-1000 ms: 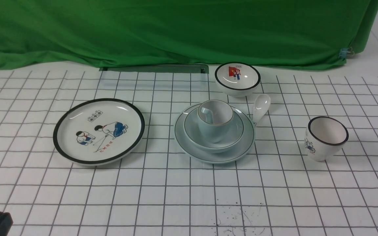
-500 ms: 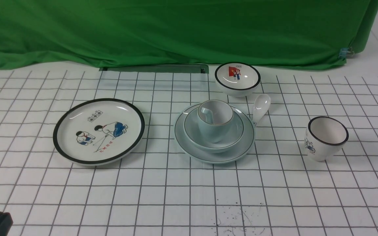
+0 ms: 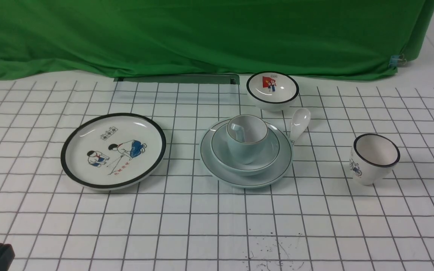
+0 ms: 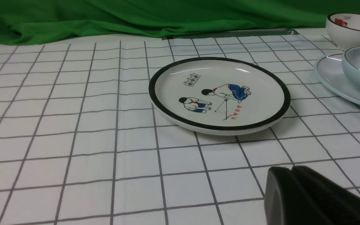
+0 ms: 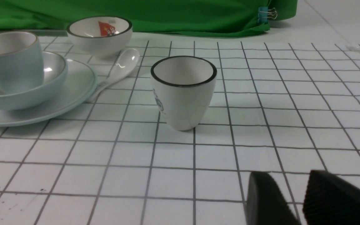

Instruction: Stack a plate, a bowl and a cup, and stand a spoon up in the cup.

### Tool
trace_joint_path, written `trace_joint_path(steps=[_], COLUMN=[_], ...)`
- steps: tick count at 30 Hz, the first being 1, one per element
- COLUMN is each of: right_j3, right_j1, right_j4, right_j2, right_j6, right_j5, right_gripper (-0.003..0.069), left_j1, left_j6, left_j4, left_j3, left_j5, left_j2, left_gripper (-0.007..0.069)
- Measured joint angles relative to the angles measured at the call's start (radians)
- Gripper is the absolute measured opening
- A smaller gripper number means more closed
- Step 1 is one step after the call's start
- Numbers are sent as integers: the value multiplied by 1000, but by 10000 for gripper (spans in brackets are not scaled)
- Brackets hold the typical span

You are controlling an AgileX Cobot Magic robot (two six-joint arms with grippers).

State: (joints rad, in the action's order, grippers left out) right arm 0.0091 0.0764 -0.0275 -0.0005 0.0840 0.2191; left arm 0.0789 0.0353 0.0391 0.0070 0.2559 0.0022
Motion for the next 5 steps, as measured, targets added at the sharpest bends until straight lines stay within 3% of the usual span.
trace_joint_path(steps=[5], right_j3=[0], right_j1=[0], right_j4=[0], right_j2=[0], right_j6=[0], right_j5=[0], right_gripper=[240], left_j1=[0], left_j6=[0], left_j4=[0], left_j3=[0], left_j5=[0], left_j2=[0], left_gripper=[-29])
